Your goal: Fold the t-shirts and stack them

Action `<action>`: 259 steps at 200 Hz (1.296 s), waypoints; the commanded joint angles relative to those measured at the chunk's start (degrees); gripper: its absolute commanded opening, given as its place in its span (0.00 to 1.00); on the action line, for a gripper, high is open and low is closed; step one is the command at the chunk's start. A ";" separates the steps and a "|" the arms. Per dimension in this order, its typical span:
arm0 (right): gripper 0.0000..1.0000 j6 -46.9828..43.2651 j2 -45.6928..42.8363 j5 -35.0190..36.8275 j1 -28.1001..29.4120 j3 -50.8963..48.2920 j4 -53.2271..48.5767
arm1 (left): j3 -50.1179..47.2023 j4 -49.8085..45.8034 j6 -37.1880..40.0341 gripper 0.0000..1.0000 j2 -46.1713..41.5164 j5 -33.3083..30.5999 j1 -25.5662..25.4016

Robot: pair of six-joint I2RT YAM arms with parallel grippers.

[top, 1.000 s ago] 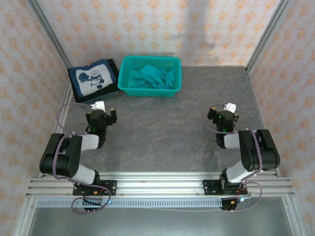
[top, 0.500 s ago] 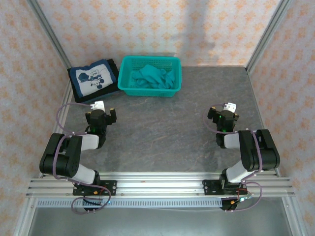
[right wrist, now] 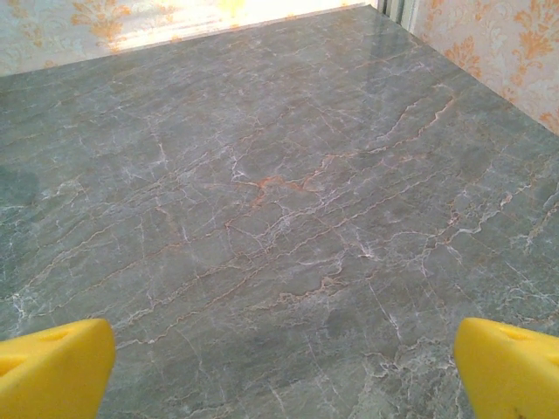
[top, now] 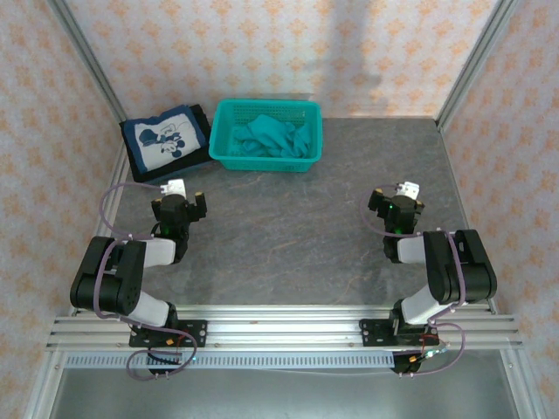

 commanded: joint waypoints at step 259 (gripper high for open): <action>0.63 35.33 30.59 -36.76 11.13 70.00 -62.55 | 93.56 -92.37 -27.08 1.00 22.64 18.89 -16.30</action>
